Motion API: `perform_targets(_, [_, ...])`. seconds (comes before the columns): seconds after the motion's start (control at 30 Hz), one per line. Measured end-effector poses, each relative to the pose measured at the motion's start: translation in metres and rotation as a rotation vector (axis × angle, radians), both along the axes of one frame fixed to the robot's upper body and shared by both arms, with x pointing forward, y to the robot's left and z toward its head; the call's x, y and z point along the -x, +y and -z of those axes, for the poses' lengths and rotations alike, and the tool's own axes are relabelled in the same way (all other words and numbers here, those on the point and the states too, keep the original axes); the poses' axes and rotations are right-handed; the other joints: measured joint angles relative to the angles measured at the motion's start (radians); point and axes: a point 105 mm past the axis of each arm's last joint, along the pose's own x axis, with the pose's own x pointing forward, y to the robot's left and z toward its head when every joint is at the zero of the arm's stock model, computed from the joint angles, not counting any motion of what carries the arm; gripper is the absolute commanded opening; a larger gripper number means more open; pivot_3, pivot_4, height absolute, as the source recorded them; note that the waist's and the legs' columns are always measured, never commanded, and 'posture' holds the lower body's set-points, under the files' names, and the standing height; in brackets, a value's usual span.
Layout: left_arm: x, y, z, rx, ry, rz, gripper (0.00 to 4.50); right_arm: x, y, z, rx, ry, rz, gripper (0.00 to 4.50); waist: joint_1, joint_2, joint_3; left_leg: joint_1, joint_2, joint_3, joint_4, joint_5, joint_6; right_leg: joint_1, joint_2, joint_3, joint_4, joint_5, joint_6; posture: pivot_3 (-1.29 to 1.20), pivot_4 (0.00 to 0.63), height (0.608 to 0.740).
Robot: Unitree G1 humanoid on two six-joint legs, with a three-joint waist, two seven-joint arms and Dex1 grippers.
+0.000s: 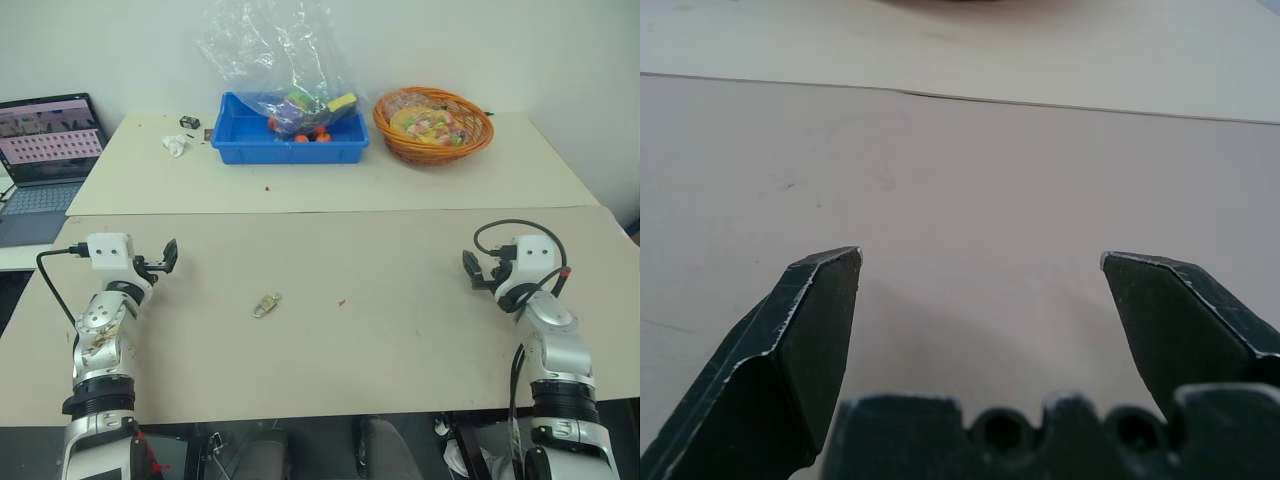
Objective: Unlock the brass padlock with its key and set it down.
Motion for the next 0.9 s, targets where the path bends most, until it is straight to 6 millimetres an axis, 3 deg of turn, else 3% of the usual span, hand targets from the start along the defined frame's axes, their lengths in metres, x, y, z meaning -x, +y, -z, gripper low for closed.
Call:
perform_targets(0.13, [-0.002,-0.007,0.0,-0.027,0.009,0.028,4.46,-0.002,0.0,0.0,-0.01,0.006,-0.002,4.5,0.0,0.0,0.0,0.0,0.0,0.0,0.0,0.0,0.0,0.0,0.0,0.0,0.0,0.0,0.0,0.0,0.15,0.728])
perform_targets(0.2, [-0.004,-0.018,-0.005,-0.048,-0.009,0.069,4.46,-0.007,0.014,-0.004,-0.025,0.04,-0.105,4.5,-0.002,0.0,0.0,0.0,0.0,0.0,0.0,0.0,0.0,0.0,0.0,0.0,0.0,0.0,0.0,0.0,0.15,0.728])
perform_targets(0.23, [-0.004,-0.023,-0.01,-0.056,-0.024,0.086,4.46,-0.008,0.026,-0.008,-0.013,0.057,-0.192,4.5,-0.004,0.0,0.0,0.0,0.0,0.0,0.0,0.0,0.0,0.0,0.0,0.0,0.0,0.0,0.0,0.0,0.15,0.728])
perform_targets(0.3, [-0.005,-0.03,-0.018,-0.07,-0.052,0.111,4.46,0.001,0.071,-0.021,0.009,0.091,-0.491,4.5,-0.008,0.0,0.0,0.0,0.001,0.0,0.0,0.0,0.0,0.0,0.002,0.0,0.0,0.0,0.0,0.0,0.15,0.728])
perform_targets(0.4, [-0.003,-0.034,-0.021,-0.077,-0.058,0.122,4.46,0.052,0.147,-0.043,0.058,0.145,-1.054,4.5,-0.008,0.0,0.0,0.0,0.002,-0.002,-0.001,-0.001,0.001,0.0,0.003,-0.002,0.0,0.0,0.0,0.0,0.15,0.728])
perform_targets(0.47, [-0.001,-0.033,-0.016,-0.074,-0.039,0.121,4.46,0.082,0.176,-0.047,0.095,0.182,-1.31,4.5,-0.005,-0.001,0.0,0.0,0.002,-0.002,0.0,-0.001,0.001,0.001,0.002,-0.003,-0.001,0.0,0.0,0.0,0.15,0.728])
perform_targets(0.5, [-0.001,-0.034,-0.014,-0.073,-0.034,0.123,4.46,0.087,0.184,-0.047,0.099,0.189,-1.363,4.5,-0.004,-0.002,-0.001,0.0,0.002,-0.002,0.001,-0.001,0.001,0.001,0.002,-0.003,-0.001,0.0,0.0,0.0,0.15,0.728])
perform_targets(0.63, [0.005,-0.039,-0.009,-0.079,-0.014,0.145,4.46,0.084,0.2,-0.041,0.084,0.206,-1.429,4.5,0.003,-0.003,0.0,0.0,0.0,-0.001,0.002,-0.001,0.001,0.0,-0.001,-0.003,-0.001,0.0,0.0,0.0,0.15,0.728])
perform_targets(0.7, [0.012,-0.054,-0.011,-0.108,-0.016,0.205,4.46,0.078,0.205,-0.037,0.097,0.203,-1.426,4.5,0.008,-0.003,0.0,-0.001,0.0,-0.001,0.002,-0.001,0.001,0.0,-0.001,-0.003,-0.001,0.0,0.0,0.0,0.15,0.728])
perform_targets(0.9, [0.062,-0.099,-0.004,-0.178,0.051,0.433,4.46,0.063,0.209,-0.034,0.098,0.184,-1.381,4.5,0.002,-0.003,0.0,-0.005,0.0,-0.001,0.001,-0.002,-0.002,-0.008,-0.002,-0.002,0.0,0.0,0.0,0.0,0.15,0.728])
